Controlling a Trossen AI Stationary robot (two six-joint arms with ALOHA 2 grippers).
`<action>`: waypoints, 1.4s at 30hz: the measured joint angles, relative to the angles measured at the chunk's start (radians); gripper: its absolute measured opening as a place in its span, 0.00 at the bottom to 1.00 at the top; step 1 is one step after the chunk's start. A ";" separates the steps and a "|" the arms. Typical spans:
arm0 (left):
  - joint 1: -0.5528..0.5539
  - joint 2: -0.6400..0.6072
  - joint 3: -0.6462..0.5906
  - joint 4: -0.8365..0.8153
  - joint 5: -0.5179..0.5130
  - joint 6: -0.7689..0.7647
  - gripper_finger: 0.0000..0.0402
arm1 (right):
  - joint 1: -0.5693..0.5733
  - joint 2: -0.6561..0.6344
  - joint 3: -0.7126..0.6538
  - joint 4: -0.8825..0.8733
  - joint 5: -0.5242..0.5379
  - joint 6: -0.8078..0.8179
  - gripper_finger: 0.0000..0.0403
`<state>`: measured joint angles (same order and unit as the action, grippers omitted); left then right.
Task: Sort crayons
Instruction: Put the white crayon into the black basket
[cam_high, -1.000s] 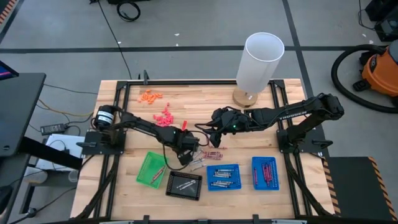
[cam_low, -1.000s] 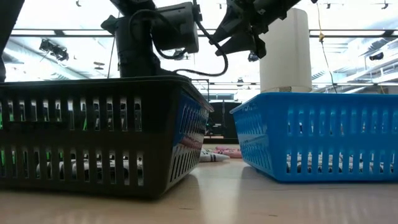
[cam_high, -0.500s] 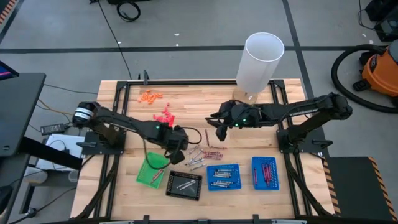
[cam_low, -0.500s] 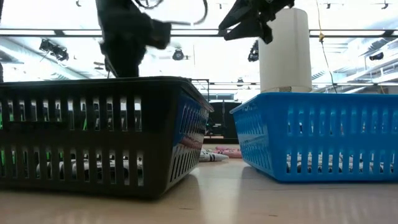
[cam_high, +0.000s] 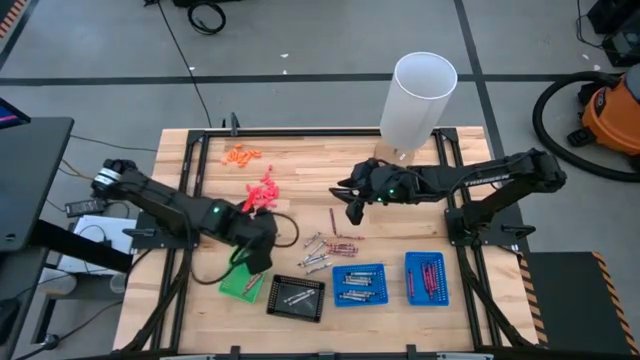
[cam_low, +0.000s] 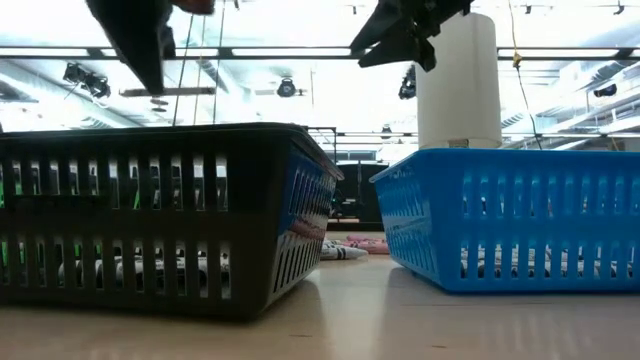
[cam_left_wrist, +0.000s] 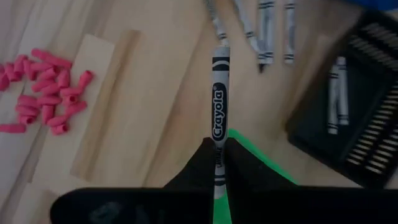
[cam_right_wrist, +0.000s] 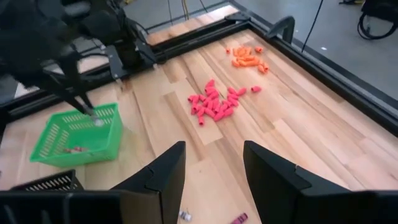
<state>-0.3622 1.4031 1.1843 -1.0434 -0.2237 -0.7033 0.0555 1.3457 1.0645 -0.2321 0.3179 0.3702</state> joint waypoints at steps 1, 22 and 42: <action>-0.016 -0.006 0.000 0.001 0.000 -0.009 0.03 | 0.000 0.001 0.000 -0.005 -0.001 0.000 0.42; -0.300 -0.079 -0.230 0.176 -0.030 -0.384 0.03 | -0.019 0.010 0.000 0.002 0.003 -0.033 0.42; -0.338 -0.085 -0.498 0.585 0.094 -0.830 0.03 | -0.022 0.010 0.000 0.022 -0.005 -0.033 0.42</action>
<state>-0.7002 1.3182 0.6861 -0.4587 -0.1299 -1.5332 0.0339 1.3560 1.0642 -0.2101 0.3133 0.3370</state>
